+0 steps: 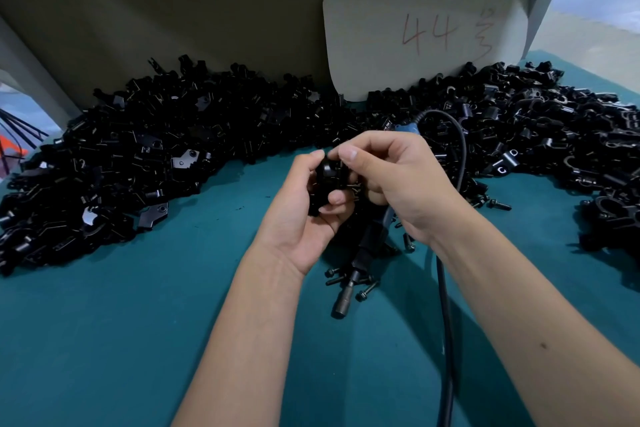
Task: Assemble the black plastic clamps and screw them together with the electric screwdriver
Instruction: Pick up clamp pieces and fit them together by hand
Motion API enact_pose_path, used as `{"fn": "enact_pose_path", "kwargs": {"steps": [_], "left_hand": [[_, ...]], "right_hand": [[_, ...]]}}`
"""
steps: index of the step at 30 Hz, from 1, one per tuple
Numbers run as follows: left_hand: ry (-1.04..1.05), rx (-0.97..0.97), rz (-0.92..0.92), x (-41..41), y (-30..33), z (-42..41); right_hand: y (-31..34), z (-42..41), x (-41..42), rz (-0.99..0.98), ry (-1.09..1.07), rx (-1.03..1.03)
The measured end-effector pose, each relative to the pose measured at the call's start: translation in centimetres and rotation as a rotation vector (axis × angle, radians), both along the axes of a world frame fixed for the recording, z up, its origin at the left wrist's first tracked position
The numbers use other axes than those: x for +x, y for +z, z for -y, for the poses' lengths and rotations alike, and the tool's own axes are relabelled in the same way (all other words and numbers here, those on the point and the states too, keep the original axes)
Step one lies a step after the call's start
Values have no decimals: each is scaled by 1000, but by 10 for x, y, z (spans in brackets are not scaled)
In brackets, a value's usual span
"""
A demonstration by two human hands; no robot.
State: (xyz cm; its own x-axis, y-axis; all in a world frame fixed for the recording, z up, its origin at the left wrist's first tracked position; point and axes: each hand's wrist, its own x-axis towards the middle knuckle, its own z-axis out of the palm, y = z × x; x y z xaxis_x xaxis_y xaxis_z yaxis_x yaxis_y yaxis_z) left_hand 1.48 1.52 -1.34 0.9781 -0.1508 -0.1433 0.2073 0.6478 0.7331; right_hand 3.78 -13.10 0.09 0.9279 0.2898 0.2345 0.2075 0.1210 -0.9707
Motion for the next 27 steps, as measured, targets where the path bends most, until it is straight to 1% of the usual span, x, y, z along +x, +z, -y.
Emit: {"fn": "enact_pose_path", "kwargs": {"steps": [5, 8, 10, 12, 16, 20, 23, 25, 26, 27], "left_hand": [[-2, -13, -25, -1, 0, 5], [-9, -80, -15, 1, 1, 3], [-8, -68, -11, 0, 1, 2], [-10, -42, -16, -2, 1, 2], [20, -44, -55, -3, 2, 5], [71, -41, -87, -3, 4, 3], [119, -8, -105, -3, 4, 1], [148, -52, -128, -2, 4, 0], [166, -67, -134, -1, 4, 1], [192, -59, -133, 0, 2, 0]], "right_hand": [[-3, -4, 1, 42, -141, 4], [-2, -1, -1, 57, -27, 48], [1, -2, -3, 66, -3, 52], [2, -3, -1, 67, -58, 21], [0, -5, 0, -9, -159, 9], [8, -3, 0, 5, -219, -89], [16, 2, 6, -57, -258, -241], [17, 6, 10, -82, -269, -316], [17, 8, 11, -93, -267, -317], [18, 9, 10, -108, -263, -275]]}}
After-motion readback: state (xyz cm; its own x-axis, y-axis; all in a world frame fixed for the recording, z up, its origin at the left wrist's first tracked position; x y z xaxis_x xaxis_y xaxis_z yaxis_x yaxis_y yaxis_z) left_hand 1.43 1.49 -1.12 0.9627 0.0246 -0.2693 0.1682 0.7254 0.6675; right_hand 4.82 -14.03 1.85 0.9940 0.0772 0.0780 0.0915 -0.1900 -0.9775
